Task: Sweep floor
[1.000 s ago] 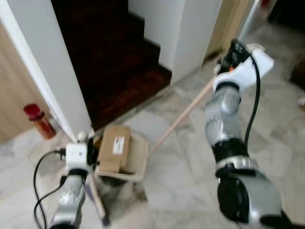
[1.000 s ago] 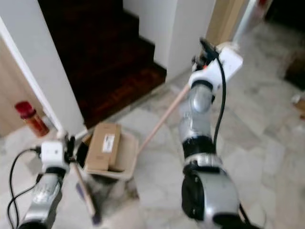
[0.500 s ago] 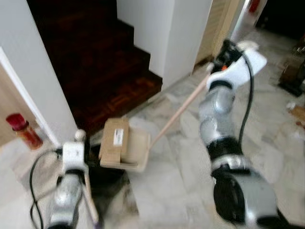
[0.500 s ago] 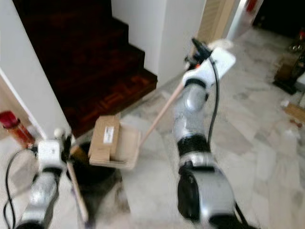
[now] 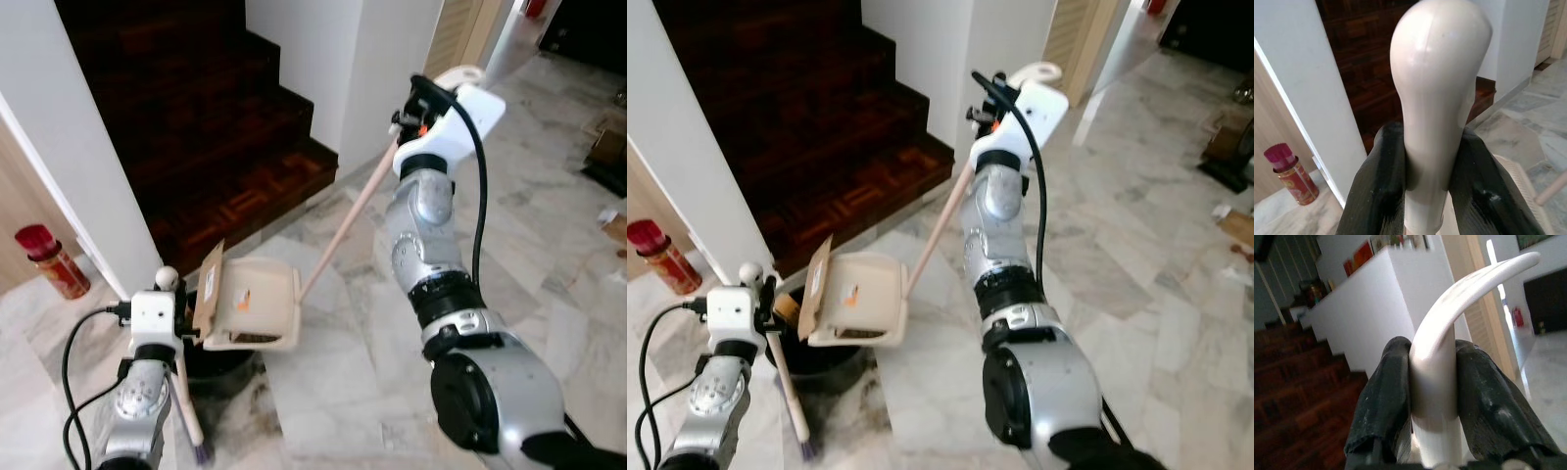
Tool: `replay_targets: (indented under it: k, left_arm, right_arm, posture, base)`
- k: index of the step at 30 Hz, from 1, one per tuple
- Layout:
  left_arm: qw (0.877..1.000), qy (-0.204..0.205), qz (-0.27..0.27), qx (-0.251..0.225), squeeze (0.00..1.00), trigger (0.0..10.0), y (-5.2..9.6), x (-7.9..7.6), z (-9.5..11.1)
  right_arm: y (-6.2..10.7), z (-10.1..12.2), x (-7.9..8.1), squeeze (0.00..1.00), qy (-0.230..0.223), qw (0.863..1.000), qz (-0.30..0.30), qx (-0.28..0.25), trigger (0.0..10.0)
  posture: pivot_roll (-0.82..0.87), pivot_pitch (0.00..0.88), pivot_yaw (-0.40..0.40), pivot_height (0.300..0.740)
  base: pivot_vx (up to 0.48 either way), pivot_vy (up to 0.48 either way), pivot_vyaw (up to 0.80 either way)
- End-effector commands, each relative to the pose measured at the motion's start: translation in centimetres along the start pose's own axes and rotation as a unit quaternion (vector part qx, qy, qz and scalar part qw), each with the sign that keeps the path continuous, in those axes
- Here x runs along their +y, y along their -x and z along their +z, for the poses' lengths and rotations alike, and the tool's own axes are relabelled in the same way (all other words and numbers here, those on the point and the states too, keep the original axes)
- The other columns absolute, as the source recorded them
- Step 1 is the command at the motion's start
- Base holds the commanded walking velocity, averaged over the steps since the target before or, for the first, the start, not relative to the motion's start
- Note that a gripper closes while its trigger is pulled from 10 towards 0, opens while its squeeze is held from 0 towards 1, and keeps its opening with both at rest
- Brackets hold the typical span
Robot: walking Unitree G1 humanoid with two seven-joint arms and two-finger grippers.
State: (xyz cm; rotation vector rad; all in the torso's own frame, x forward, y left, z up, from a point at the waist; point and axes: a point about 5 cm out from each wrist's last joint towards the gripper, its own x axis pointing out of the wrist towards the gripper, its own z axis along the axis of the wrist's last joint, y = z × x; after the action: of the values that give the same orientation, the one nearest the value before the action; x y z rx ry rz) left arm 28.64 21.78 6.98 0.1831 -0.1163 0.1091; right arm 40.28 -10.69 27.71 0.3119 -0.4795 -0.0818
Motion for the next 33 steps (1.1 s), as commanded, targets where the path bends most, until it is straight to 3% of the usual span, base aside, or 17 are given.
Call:
replay_targets:
  k: [1, 15, 21, 33]
  left_arm:
    - [1.000, 0.001, -0.006, -0.009, 0.00, 10.0, 0.0, -0.3, 0.2]
    - [1.000, 0.002, -0.009, -0.009, 0.00, 10.0, 0.0, -0.3, 0.2]
    - [1.000, 0.002, -0.009, -0.010, 0.00, 10.0, 0.0, -0.3, 0.2]
    - [1.000, 0.000, -0.010, -0.012, 0.00, 10.0, 0.0, -0.4, 0.3]
  right_arm:
    - [-1.0, 2.0, 0.5, 0.00, -0.009, 0.999, 0.005, -0.039, 10.0]
    - [-1.6, 3.0, 0.1, 0.00, 0.013, 0.997, 0.007, -0.072, 10.0]
    - [-1.6, 3.9, 1.3, 0.00, 0.038, 0.992, 0.043, -0.108, 10.0]
    - [-0.3, 4.9, 4.6, 0.00, 0.036, 0.975, 0.121, -0.181, 10.0]
  posture:
    - [0.07, 0.029, -0.058, 0.740]
    - [0.07, 0.035, -0.057, 0.740]
    - [0.07, 0.038, -0.059, 0.740]
    - [0.07, 0.044, -0.066, 0.740]
  base:
    - [0.000, 0.000, 0.00]
    - [0.000, 0.000, 0.00]
    - [0.000, 0.000, 0.00]
    - [0.000, 0.000, 0.00]
